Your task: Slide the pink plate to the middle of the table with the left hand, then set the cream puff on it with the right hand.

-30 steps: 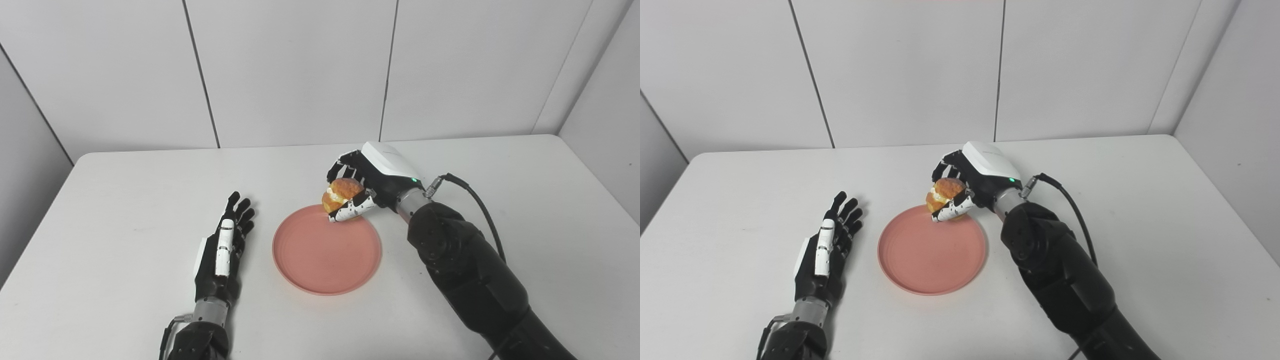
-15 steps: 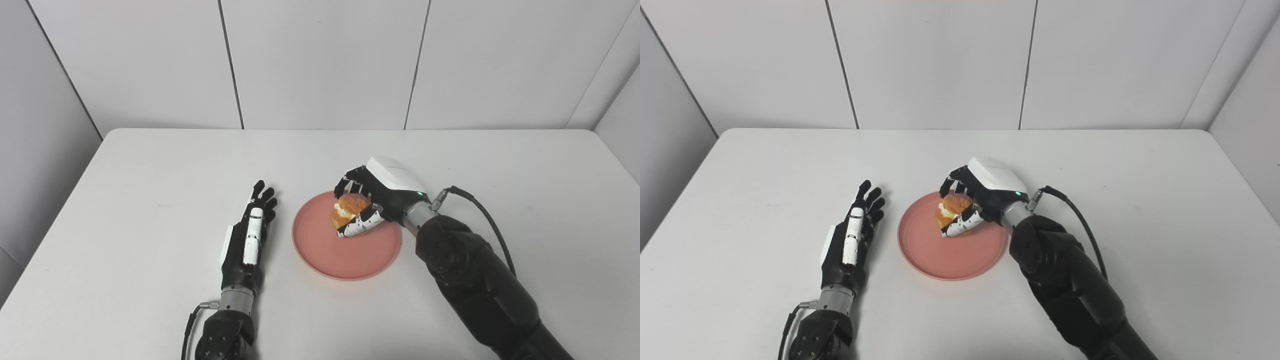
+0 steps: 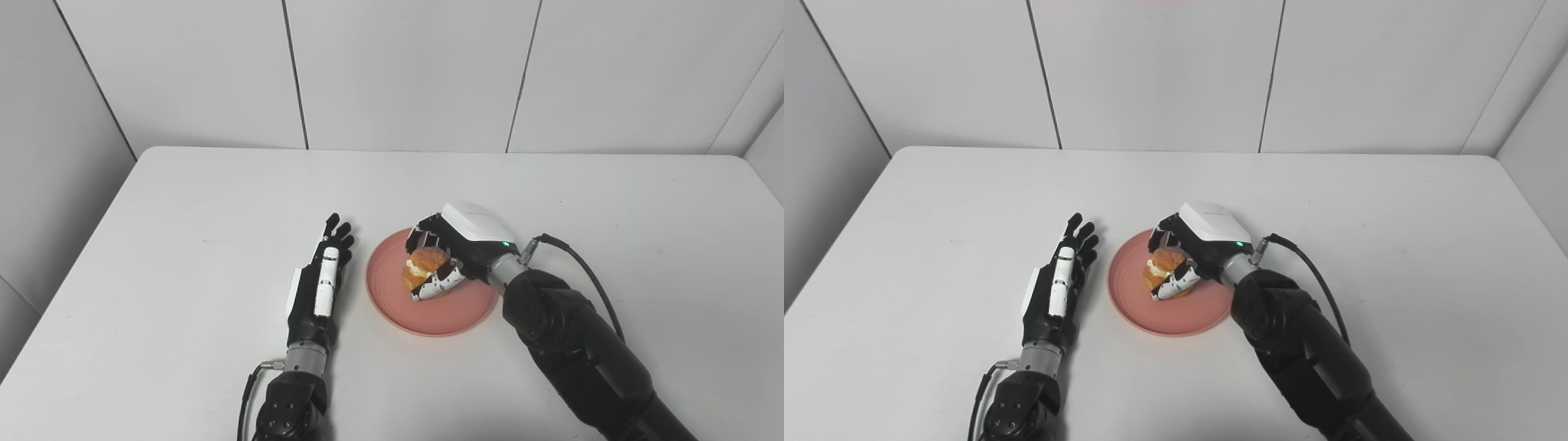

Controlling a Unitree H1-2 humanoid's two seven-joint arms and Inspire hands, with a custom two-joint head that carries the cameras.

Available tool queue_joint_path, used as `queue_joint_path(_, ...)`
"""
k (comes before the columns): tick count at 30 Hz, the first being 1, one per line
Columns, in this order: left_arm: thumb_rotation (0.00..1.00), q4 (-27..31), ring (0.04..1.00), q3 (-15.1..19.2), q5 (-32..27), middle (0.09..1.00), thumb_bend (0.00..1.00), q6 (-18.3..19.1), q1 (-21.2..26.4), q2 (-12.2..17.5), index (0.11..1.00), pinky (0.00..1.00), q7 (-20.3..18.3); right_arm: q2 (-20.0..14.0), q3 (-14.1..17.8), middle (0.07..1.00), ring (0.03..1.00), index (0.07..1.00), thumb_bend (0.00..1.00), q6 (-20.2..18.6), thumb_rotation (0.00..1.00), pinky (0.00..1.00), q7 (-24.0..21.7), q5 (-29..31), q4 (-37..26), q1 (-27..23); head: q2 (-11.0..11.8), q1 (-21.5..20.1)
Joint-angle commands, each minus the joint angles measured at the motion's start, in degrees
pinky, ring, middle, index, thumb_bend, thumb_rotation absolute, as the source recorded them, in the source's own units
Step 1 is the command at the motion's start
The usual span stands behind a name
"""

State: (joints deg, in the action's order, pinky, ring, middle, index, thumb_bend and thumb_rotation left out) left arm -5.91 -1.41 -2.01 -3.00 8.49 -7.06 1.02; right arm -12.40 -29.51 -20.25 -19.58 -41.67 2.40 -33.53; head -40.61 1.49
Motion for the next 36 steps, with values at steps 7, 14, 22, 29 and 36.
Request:
queue_joint_path(7,1.00,-1.9,0.887,-0.6,0.3,0.896,0.47,1.2,-1.7,-0.4,0.892,0.88,0.2,0.3,0.0,0.421,0.378,0.539,0.52,1.8,0.00,0.29,0.8,-1.6,-1.0,-1.0,-0.2,0.2)
queue_joint_path(14,1.00,-2.0,0.883,-0.6,0.3,0.893,0.48,1.4,-1.5,-0.3,0.890,0.87,0.3,-0.2,-0.7,0.423,0.379,0.539,0.52,1.8,0.00,0.29,0.0,-3.5,-1.2,-1.2,-0.3,0.2)
queue_joint_path(22,1.00,-1.6,0.883,-0.7,0.0,0.893,0.47,1.8,-1.6,-0.5,0.892,0.87,0.1,-1.9,-2.0,0.721,0.622,0.630,0.63,1.5,0.19,0.45,-3.0,-6.1,-2.9,-1.9,-0.3,0.4)
queue_joint_path(29,1.00,-1.5,0.878,-0.9,0.2,0.889,0.47,1.7,-1.5,-0.6,0.888,0.86,0.3,-2.1,-1.9,0.828,0.715,0.848,0.79,2.1,0.35,0.53,-3.2,-7.9,-4.1,-1.5,-0.3,0.3)
queue_joint_path(36,1.00,-1.2,0.881,-1.0,0.2,0.891,0.47,2.0,-1.6,-0.7,0.890,0.86,0.3,-2.4,-1.2,0.887,0.766,0.917,0.82,2.9,0.45,0.58,-3.2,-7.9,-4.3,-1.7,-0.3,0.3)
